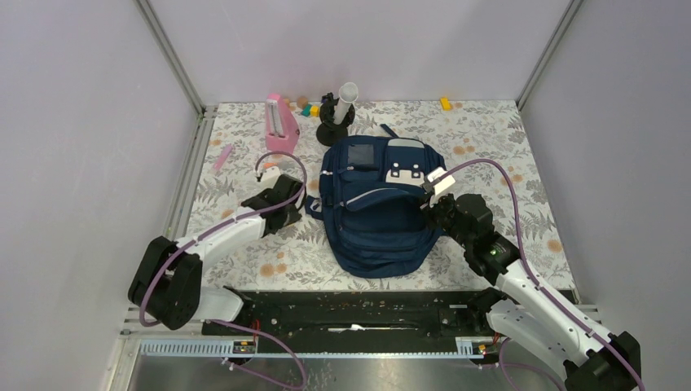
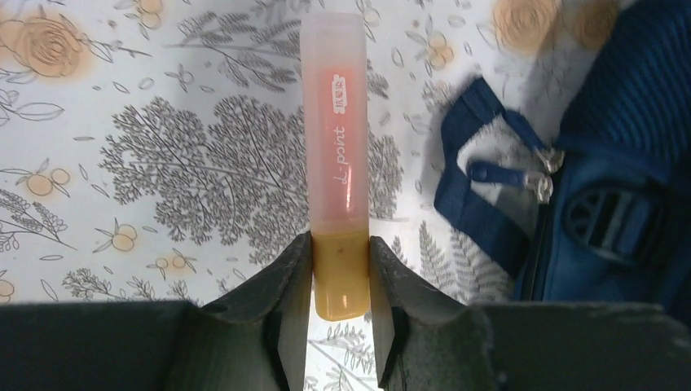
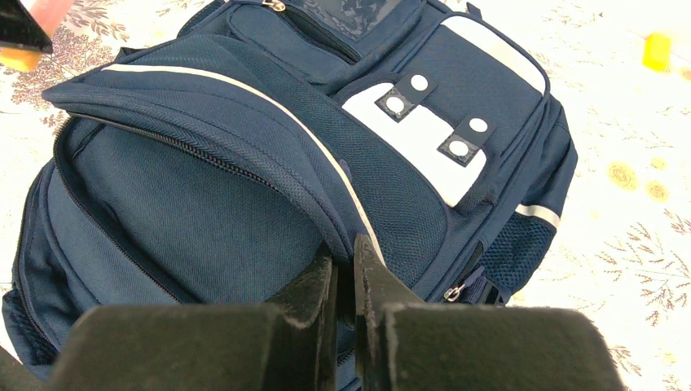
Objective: Pack the student bag
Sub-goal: Pick up the stationery from the center of the board.
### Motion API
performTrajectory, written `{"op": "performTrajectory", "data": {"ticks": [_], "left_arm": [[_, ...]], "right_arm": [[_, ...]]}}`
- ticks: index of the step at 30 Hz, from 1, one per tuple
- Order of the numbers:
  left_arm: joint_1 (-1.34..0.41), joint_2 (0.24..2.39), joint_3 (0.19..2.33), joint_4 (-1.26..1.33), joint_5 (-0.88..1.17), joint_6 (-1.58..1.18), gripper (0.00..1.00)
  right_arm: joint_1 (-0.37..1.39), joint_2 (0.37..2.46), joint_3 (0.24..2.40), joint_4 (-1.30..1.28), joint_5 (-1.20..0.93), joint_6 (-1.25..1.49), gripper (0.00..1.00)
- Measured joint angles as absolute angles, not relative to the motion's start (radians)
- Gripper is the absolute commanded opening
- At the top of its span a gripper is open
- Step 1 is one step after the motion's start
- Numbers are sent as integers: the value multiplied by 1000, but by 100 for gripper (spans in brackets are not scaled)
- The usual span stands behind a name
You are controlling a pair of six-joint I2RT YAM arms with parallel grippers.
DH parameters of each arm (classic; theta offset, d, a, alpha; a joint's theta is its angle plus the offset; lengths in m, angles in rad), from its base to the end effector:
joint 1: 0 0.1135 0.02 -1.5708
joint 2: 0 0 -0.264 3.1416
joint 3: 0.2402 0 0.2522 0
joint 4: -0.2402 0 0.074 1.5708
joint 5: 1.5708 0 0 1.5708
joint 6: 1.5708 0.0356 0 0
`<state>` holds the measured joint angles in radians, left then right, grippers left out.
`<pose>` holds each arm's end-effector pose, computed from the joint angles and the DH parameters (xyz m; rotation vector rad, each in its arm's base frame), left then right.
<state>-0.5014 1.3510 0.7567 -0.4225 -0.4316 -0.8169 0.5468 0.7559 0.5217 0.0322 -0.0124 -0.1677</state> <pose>0.2307 -0.1095 0.1933 -0.5354 2.3943 -0.0020 0.1599 0.0978 0.2741 -0.6314 1.6659 0.2847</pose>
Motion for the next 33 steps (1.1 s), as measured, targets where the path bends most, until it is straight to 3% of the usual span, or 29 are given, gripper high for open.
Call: {"op": "performTrajectory", "data": {"ticks": [11,28,33], "left_arm": [[-695,1379,734,-457,-419,-744,23],[-712,1513,763,-420,-397,-727,42],[-712,1520,764,-398,-389,-728,37]], "right_arm": [[547,746,522,22,-13,-167,0],[547,738,522,4,-17,-160,0],[547,738,522,4,-17,-160,0]]}}
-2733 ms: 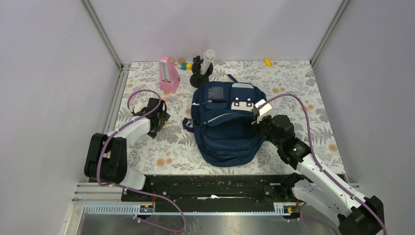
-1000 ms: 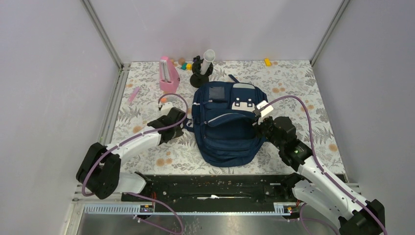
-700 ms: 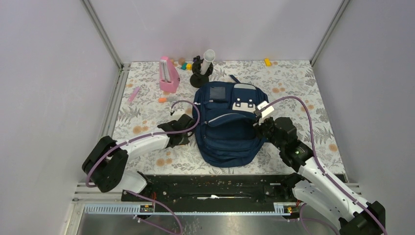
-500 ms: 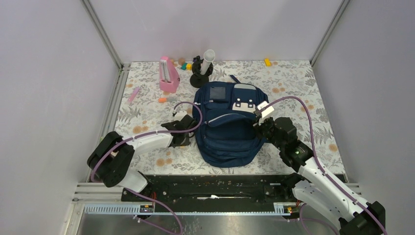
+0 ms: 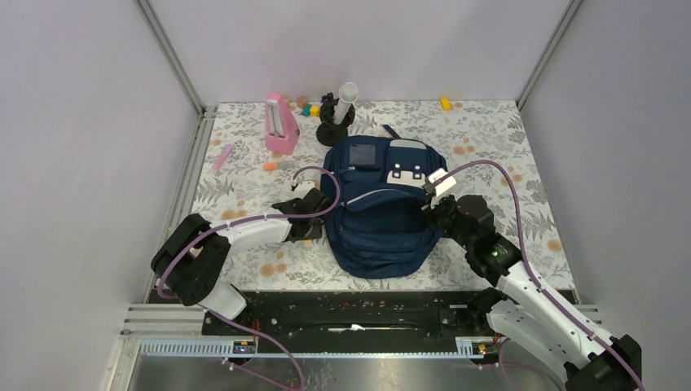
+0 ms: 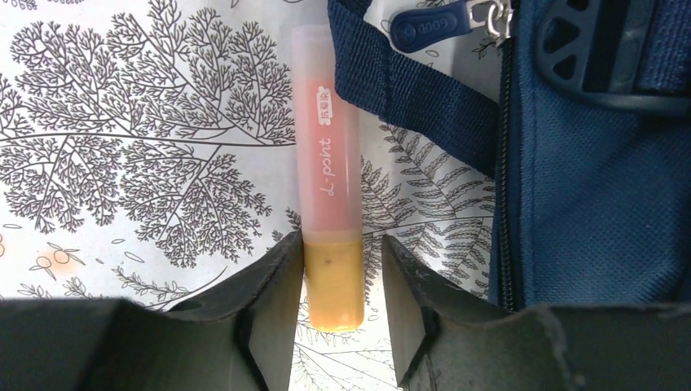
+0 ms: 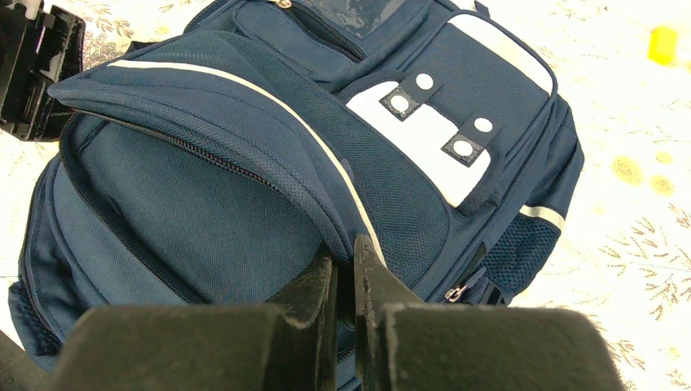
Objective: Pack the student bag
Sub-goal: Pick up the stationery from the center of the board.
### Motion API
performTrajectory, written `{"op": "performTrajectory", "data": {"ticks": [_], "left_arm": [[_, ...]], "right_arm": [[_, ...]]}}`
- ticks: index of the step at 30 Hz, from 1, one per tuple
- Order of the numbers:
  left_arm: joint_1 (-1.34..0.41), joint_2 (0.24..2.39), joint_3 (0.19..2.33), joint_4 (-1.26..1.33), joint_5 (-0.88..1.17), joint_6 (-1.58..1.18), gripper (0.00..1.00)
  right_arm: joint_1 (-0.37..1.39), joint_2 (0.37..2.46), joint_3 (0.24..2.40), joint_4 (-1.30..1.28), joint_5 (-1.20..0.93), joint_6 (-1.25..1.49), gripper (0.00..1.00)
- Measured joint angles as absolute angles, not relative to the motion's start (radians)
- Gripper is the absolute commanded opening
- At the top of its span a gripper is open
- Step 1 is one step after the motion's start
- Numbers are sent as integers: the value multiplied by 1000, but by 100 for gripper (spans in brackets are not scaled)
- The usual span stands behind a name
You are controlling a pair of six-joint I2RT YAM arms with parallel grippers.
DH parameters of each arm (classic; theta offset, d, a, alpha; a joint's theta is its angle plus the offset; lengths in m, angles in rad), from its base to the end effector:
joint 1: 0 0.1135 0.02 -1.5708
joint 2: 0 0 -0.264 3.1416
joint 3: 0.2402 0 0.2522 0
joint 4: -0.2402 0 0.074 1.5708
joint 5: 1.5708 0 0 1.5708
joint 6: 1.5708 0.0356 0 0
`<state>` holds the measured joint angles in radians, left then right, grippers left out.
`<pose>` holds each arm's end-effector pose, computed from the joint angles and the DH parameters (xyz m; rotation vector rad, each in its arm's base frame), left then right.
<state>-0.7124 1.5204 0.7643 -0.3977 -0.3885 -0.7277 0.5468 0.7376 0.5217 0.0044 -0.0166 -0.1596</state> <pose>0.2127 -0.1659 0.1550 -0.1270 2.5766 0.0216 0.1568 0.0961 0.2742 -0.6310 1.6769 0.2931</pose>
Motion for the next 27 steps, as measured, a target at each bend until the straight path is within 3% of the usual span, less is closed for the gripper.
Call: {"op": "performTrajectory", "data": {"ticks": [5,8,19,27], "left_arm": [[-712,1521,762,-379,-374,-736,19],[-712,1511,748,-363,-375,-743,15],[-743,1308,606,-388,-410,-751,10],[-989,1026,600,-424,-495,-599,12]], "right_arm": [[547,738,522,5,-17,-160,0],[547,738,522,5,-17,-160,0],[547,738,522,5,-17,-159,0],[547,738,522,5,-17,-159,0]]}}
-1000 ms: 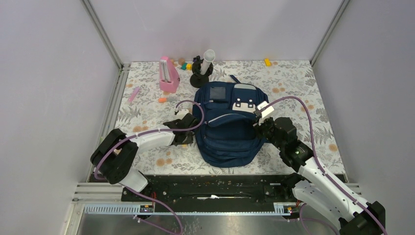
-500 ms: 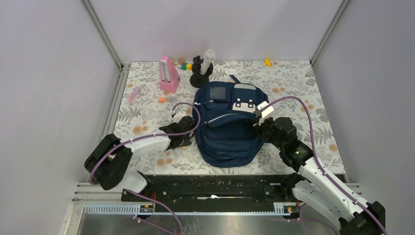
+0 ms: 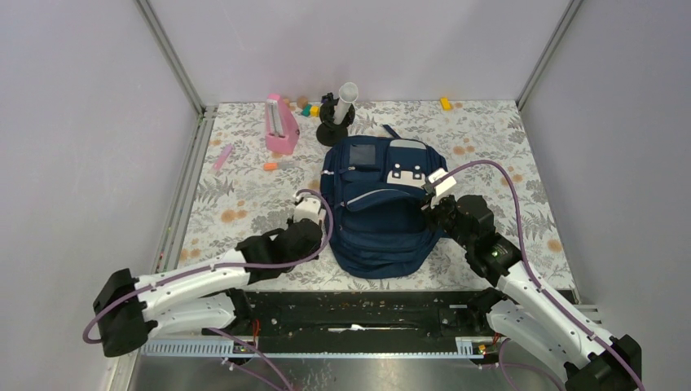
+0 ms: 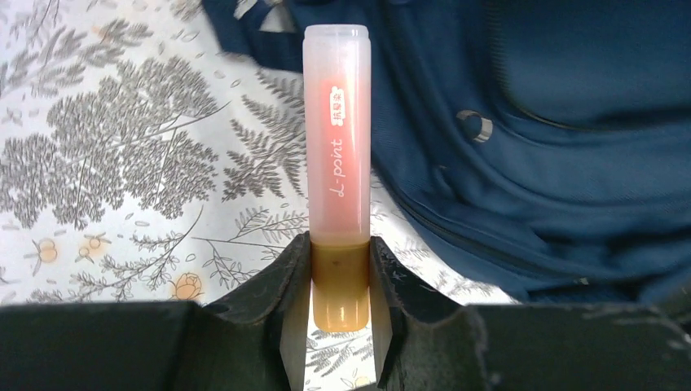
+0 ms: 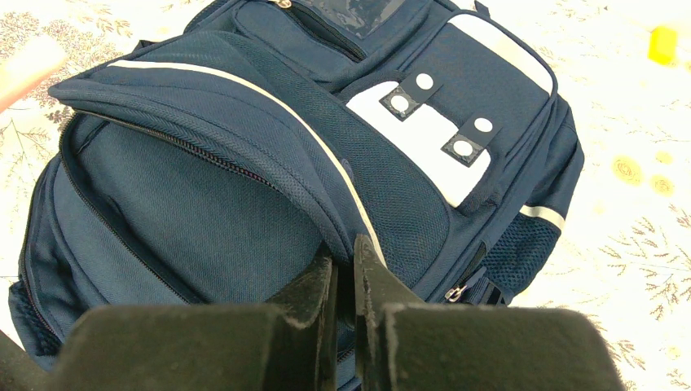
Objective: Pack the student bag
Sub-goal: Pick up the stationery from the center of the board, then place the stationery in the student bag.
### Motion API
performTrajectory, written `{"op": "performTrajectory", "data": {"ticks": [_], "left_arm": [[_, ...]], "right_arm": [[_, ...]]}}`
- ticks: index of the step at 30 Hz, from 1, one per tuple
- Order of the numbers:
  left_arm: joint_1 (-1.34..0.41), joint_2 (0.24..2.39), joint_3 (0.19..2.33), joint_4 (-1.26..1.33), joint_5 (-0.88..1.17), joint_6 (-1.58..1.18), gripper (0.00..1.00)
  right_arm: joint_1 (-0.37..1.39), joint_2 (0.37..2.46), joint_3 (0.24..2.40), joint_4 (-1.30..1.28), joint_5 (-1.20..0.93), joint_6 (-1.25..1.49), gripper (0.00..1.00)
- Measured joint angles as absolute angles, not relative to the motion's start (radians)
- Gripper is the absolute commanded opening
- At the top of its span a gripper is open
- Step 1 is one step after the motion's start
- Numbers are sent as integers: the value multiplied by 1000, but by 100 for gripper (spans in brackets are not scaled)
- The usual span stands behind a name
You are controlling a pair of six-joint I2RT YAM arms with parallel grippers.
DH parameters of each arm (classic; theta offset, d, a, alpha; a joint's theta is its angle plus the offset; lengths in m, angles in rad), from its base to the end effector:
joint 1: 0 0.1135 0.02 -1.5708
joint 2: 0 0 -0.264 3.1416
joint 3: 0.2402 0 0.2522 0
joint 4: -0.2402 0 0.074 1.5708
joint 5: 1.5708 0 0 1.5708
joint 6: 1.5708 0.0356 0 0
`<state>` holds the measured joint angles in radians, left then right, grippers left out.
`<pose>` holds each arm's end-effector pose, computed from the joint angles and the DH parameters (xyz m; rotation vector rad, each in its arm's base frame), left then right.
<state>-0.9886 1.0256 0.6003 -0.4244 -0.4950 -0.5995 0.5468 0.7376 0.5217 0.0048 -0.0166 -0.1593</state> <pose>0.1244 -0.1582 0.2137 0.2288 2.2905 -0.2103 0.1568 0.0961 0.2742 -0.6306 1.6766 0.2934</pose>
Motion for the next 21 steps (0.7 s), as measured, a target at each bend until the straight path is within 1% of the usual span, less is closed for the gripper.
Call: {"op": "performTrajectory", "data": {"ticks": [6,9,14,21], "left_arm": [[-1114,910,616,-424,-476,-427,12],[-1212,923,664,-438,-466,-348,12],[-1278,1036,810,-474,-439,-208,12],[-1284,1281,1027,-464,-407,30,10]], "right_arm": [[547,738,522,5,-15,-159,0],[547,738,522,5,-11,-159,0],[547,737,522,5,-10,-159,0],[547,728,522,2,-10,-159,0]]}}
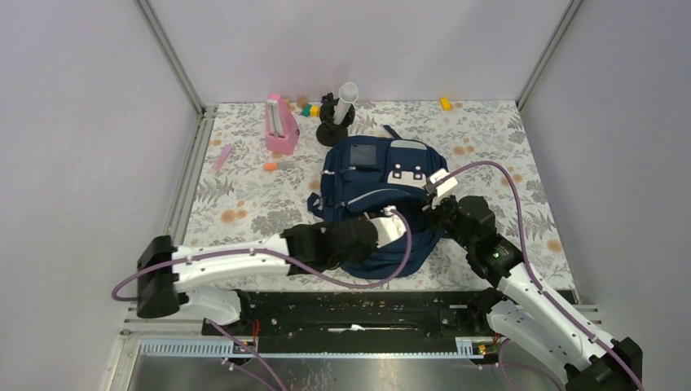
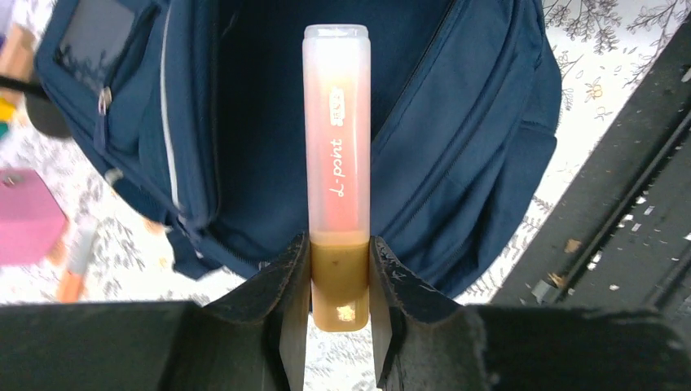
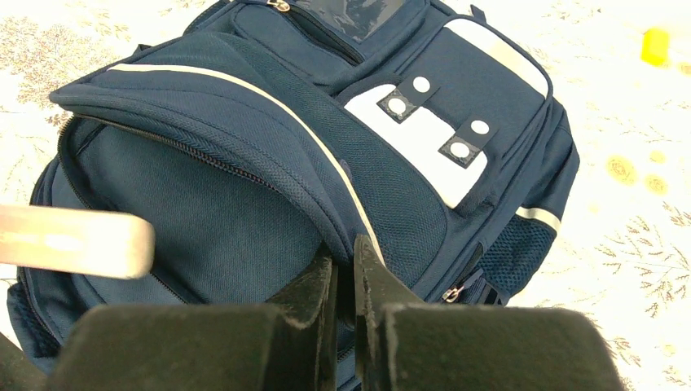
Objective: Pack the student bag
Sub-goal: Place the stationery in the student bag.
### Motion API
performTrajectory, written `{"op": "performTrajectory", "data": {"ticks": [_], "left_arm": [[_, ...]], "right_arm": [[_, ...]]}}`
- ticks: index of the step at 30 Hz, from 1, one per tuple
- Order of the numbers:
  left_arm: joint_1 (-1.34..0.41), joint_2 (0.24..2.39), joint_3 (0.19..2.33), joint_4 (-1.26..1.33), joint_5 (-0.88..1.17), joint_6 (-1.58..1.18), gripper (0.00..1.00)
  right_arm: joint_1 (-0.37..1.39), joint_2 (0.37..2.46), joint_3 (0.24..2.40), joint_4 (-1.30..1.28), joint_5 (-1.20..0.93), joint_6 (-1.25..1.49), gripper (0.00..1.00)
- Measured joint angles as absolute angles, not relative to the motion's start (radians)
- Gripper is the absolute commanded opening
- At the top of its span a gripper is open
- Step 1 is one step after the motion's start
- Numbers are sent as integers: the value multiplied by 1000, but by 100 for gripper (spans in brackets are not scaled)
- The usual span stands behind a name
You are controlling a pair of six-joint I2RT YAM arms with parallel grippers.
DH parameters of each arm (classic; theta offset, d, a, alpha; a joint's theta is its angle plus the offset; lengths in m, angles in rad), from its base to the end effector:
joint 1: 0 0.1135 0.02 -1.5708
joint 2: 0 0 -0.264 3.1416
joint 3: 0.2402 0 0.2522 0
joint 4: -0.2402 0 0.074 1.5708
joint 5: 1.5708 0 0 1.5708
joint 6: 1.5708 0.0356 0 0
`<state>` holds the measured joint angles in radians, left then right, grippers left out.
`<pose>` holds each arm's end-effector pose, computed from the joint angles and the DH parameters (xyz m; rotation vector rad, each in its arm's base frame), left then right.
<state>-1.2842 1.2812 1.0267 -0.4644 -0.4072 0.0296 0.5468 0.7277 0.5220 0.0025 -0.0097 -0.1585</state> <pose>0.0918 -0.2618 0.2926 1.1907 1.8845 -0.2201 0.1555 0.0951 0.2757 -0.6224 1.6709 0.2888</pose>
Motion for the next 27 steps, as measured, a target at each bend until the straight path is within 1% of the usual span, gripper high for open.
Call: {"op": "performTrajectory", "data": {"ticks": [5,10,12,17,20,23,24,27], "left_arm": [[-1271,1427,1093,-413,-397,187,11],[-1203,1501,1107,-352,-374,281,13],[-1176,1516,1106,-318,-374,318,15],[-1140,1543,1106,-242,-369,375,28],[-1126,1554,1106,-217,-361,393,43],[-1121,1555,1106,-205,-358,405,60],[-1121,1555,1106,-200,-355,407,63],[-1121,1555,1101,-181,-348,413,67]], "right_arm": [[547,710,522,-16,-9,-155,0],[547,698,522,-25,-8,-151,0],[547,695,522,-26,-7,-151,0],[547,694,522,-26,-1,-149,0],[547,694,522,-25,0,-148,0],[547,694,522,-25,1,-148,0],[547,694,522,-25,2,-147,0],[547,694,522,-24,3,-146,0]]}}
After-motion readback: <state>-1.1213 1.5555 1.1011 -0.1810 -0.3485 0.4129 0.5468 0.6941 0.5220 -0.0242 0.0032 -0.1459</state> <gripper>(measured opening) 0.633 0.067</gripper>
